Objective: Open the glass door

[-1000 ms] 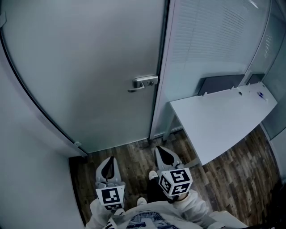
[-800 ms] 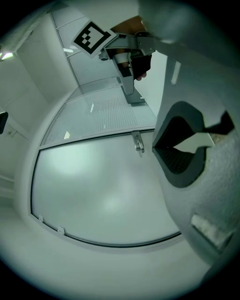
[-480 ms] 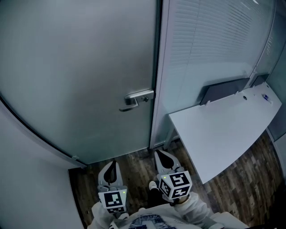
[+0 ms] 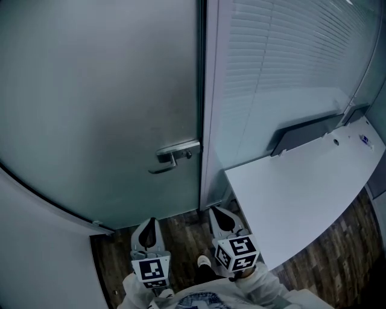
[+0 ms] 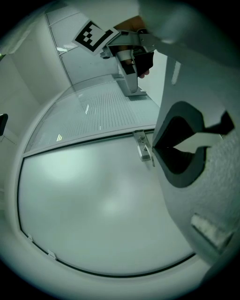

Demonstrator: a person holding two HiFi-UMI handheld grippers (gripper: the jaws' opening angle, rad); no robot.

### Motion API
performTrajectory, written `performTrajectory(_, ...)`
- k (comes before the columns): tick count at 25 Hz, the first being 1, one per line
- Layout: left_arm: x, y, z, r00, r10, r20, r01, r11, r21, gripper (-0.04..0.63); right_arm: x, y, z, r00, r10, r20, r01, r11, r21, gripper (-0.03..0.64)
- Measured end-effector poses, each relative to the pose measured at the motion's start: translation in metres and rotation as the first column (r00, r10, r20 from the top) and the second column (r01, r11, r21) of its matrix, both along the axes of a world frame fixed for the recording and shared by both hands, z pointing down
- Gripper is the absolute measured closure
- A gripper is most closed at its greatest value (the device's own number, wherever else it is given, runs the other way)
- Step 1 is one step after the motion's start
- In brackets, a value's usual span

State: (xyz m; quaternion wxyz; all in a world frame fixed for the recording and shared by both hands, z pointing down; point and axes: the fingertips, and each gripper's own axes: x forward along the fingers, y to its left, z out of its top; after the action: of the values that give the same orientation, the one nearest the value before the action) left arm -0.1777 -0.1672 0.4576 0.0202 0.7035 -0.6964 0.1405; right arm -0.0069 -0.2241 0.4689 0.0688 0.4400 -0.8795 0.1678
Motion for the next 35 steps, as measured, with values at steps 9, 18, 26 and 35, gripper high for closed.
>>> performTrajectory(9,0.006,-0.040,-0.004,0.999,-0.034,0.019,0.033,0.999,0.037,0.592,0.004,-0.049,0.009,0.999,-0.038,0.017,0.038,0.999,-0.018,0.612)
performTrajectory(18,-0.006,-0.064,-0.009,0.989,-0.042,0.142,0.036,0.998,0.045,0.591,-0.009,-0.068,0.006,0.999,-0.037,0.023,0.037,0.999,-0.023,0.612)
performTrajectory(26,-0.010,-0.094,0.015,0.974,0.070,0.216,-0.056,0.996,-0.069,0.478,-0.018,-0.080,-0.008,1.000,0.000,0.007,0.000,1.000,-0.009,0.612)
performTrajectory(35,-0.009,-0.129,0.040,0.843,0.204,0.498,-0.138,0.976,-0.166,0.390,-0.005,-0.082,-0.007,0.997,0.070,-0.013,-0.070,0.997,-0.014,0.612)
